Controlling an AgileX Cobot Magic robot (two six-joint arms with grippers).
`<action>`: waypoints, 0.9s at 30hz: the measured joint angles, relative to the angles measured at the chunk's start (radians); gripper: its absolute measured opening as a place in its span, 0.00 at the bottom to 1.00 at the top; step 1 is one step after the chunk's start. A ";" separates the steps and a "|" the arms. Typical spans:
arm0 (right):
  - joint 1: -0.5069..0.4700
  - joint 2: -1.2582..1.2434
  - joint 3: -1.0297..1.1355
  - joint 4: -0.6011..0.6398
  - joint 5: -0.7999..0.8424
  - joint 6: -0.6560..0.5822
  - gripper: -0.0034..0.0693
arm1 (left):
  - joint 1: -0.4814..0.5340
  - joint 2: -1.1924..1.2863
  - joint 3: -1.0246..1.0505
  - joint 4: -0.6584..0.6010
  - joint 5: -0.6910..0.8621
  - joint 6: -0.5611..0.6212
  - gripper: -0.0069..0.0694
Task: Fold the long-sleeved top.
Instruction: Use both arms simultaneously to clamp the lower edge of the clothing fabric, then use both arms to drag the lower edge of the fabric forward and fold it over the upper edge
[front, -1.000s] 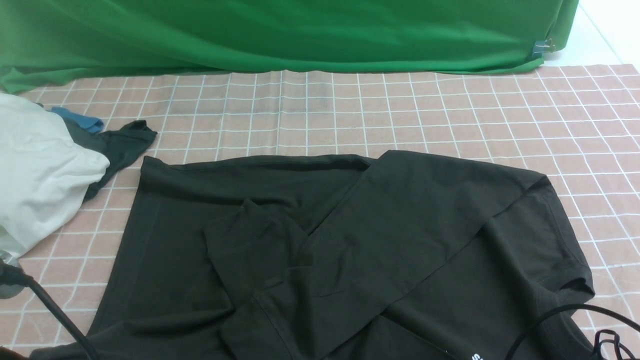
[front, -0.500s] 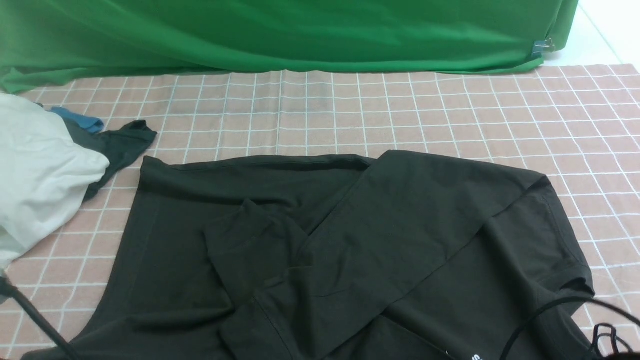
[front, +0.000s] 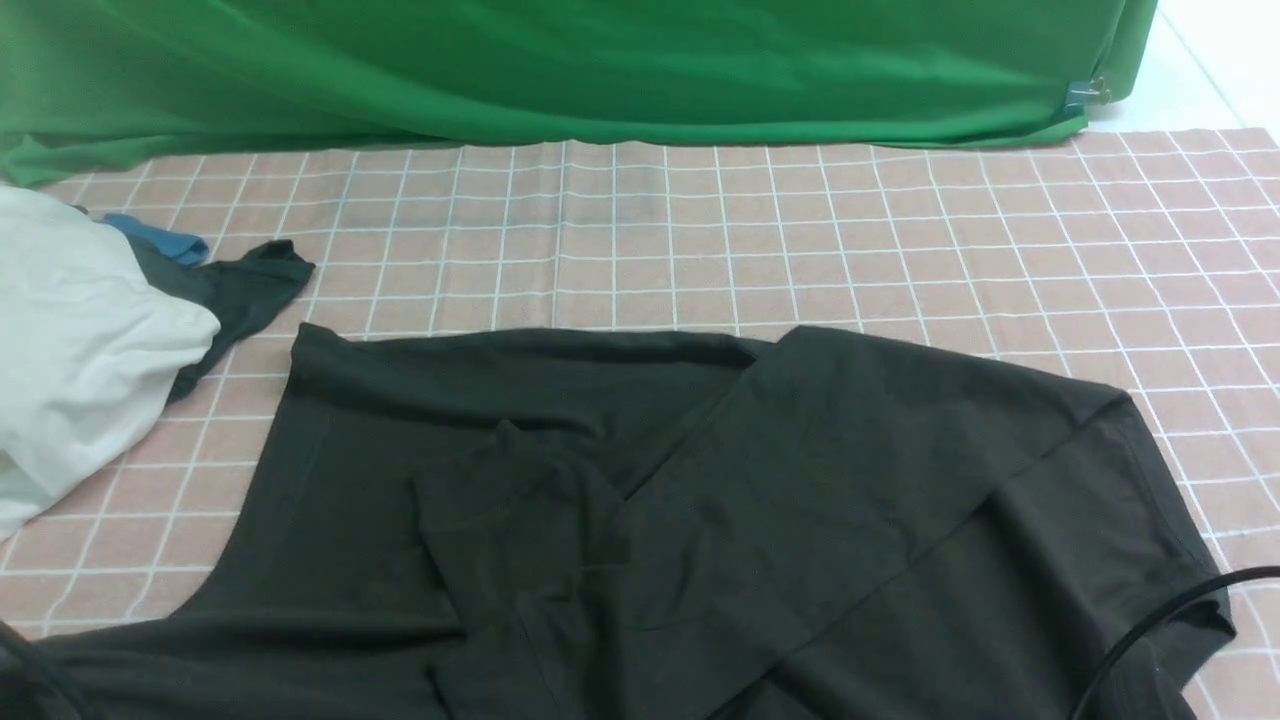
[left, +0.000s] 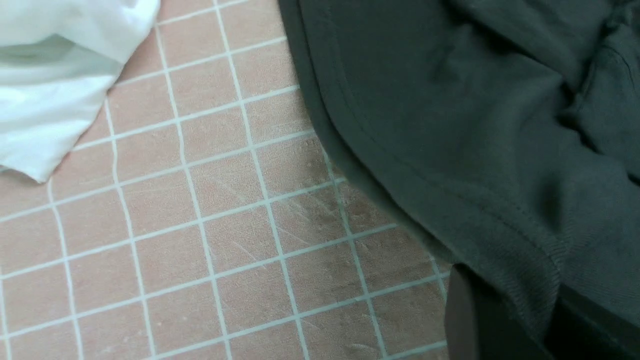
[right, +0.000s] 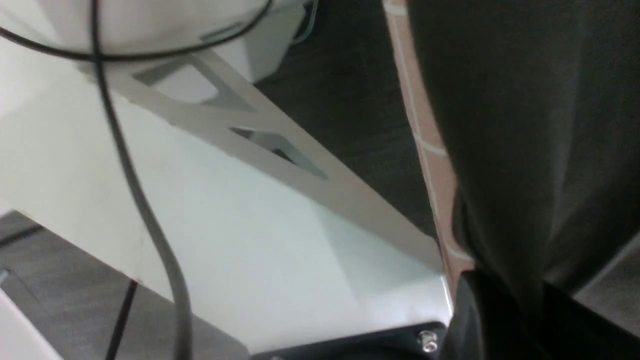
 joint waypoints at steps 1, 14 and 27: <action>0.000 -0.005 0.001 -0.006 0.000 0.001 0.12 | 0.000 0.002 0.000 0.000 0.000 -0.001 0.14; -0.311 0.116 -0.126 -0.251 -0.104 0.002 0.12 | 0.000 0.374 -0.017 -0.008 -0.173 -0.002 0.14; -0.817 0.402 -0.382 -0.195 -0.334 -0.132 0.12 | 0.000 0.784 -0.242 0.091 -0.289 -0.002 0.14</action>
